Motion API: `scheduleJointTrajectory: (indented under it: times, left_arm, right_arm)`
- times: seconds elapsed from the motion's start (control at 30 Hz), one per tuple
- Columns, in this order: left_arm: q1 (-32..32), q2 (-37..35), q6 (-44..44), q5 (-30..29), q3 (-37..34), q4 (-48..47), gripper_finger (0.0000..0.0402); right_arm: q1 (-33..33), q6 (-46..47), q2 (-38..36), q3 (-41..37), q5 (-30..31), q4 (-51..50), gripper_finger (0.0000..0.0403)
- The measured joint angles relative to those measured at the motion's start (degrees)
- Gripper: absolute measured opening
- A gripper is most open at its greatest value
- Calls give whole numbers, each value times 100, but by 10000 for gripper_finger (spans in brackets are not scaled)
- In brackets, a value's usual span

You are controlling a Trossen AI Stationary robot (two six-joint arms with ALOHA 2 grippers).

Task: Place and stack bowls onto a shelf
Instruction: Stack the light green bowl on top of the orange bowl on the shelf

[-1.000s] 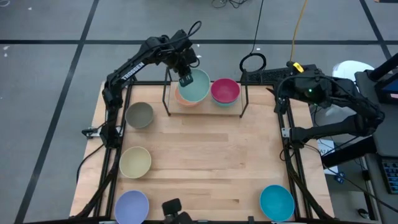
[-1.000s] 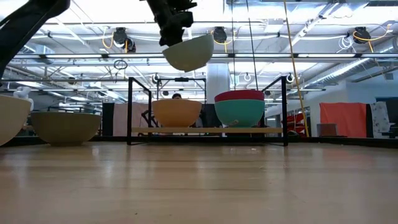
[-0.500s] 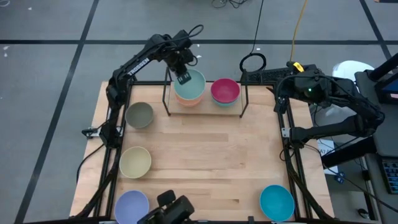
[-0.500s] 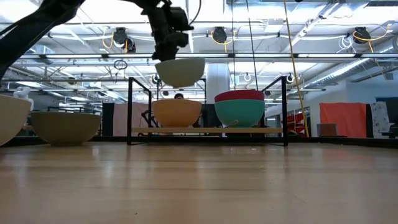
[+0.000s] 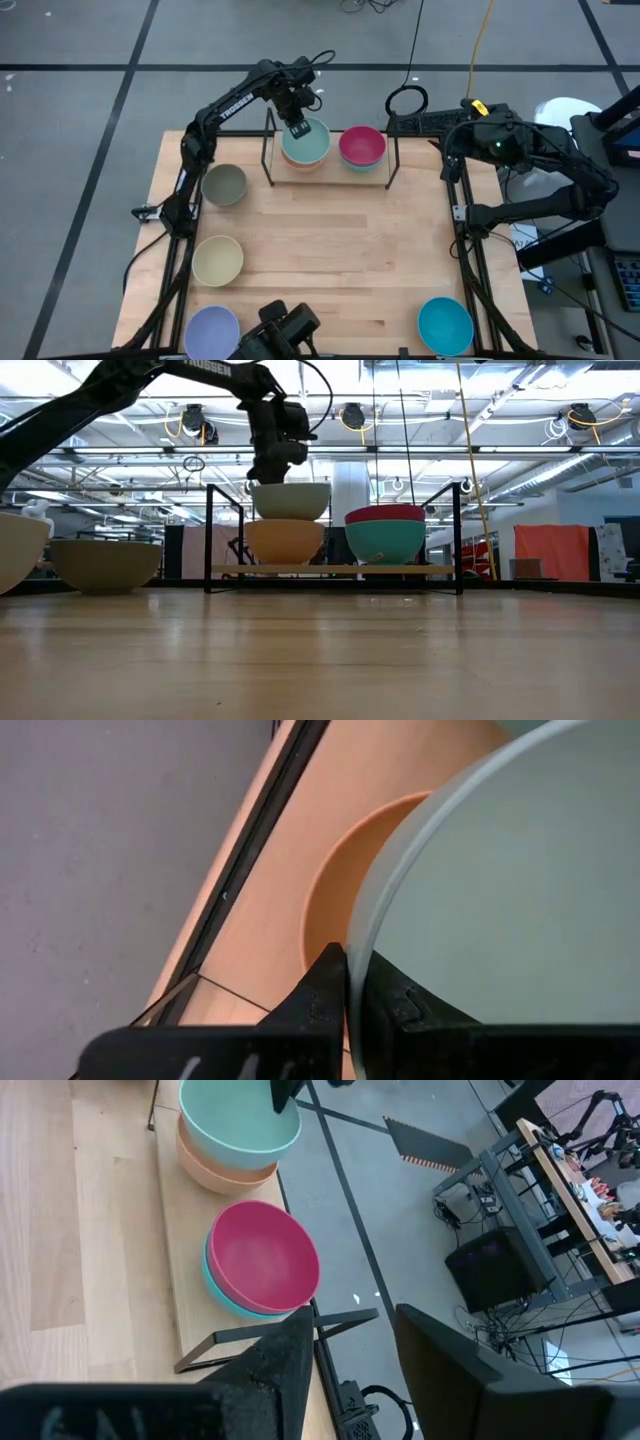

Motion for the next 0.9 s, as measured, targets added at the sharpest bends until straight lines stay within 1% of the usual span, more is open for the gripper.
scheduleJointTrajectory:
  times: [0.27,0.5,0.7,0.9]
  left_arm:
    - [42,8,0,9,-351,-49,8]
    - [61,6,0,6,-711,277,9]
    - [50,6,123,5,-872,287,27]
    - [46,6,215,-264,-922,298,34]
  right_arm:
    - [0,0,0,0,0,-1,134]
    - [0,0,-1,0,0,-1,134]
    - [0,0,0,0,0,0,134]
    - [0,0,-2,0,0,0,134]
